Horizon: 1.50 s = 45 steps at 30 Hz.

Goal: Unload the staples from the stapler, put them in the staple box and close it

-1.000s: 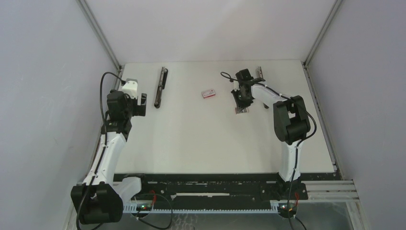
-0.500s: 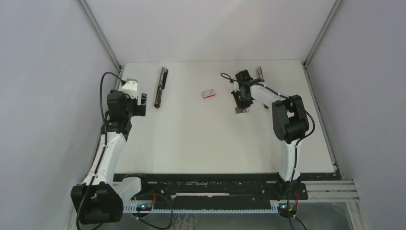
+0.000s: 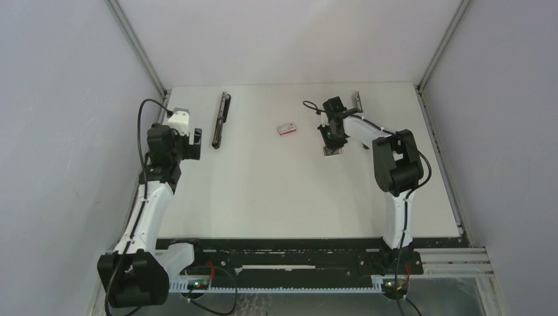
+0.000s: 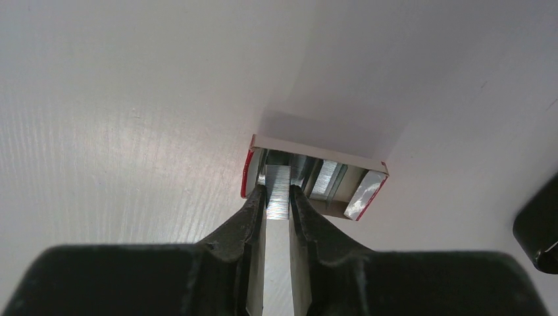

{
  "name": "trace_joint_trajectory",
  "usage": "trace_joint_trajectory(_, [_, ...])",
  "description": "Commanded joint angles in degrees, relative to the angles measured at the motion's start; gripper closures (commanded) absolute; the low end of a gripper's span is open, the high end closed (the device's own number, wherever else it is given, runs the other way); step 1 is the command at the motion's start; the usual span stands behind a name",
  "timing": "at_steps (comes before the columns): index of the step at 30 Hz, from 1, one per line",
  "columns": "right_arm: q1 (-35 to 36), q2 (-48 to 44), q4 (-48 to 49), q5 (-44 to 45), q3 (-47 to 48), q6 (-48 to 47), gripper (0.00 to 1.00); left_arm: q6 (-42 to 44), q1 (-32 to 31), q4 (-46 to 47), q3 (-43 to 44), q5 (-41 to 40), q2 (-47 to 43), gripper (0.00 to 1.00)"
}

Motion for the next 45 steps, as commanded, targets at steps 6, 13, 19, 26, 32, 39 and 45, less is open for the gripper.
trace_joint_trajectory(6, [-0.46, -0.23, 1.58, 0.36, 2.9, 1.57, 0.86, -0.17, 0.37, 1.82, -1.01, 0.88, 0.13, 0.0])
trace_joint_trajectory(13, [-0.65, -0.37, 1.91, 0.86, 3.34, 1.72, 0.86, -0.19, 0.39, 1.82, -0.98, 0.94, 0.17, 0.0])
trace_joint_trajectory(19, [-0.69, -0.23, 2.28, 0.63, 3.12, 1.94, 0.86, -0.19, 0.42, 1.82, -1.02, 0.9, 0.11, 0.0])
trace_joint_trajectory(26, [-0.94, 0.21, 2.31, 0.24, 3.61, 2.73, 0.86, -0.14, 0.39, 1.82, -0.98, 0.88, 0.24, 0.0])
trace_joint_trajectory(32, [-1.08, 0.42, 2.37, 0.08, 3.55, 3.17, 0.87, -0.22, 0.42, 1.82, -1.03, 0.86, 0.29, 0.0])
trace_joint_trajectory(39, [-1.31, 0.82, 2.63, -0.53, 3.62, 4.09, 0.87, -0.22, 0.43, 1.82, -1.02, 0.78, 0.37, 0.0])
trace_joint_trajectory(45, [-1.48, 0.85, 2.71, -0.87, 3.55, 4.66, 0.87, -0.18, 0.37, 1.82, -0.99, 0.81, 0.5, 0.0])
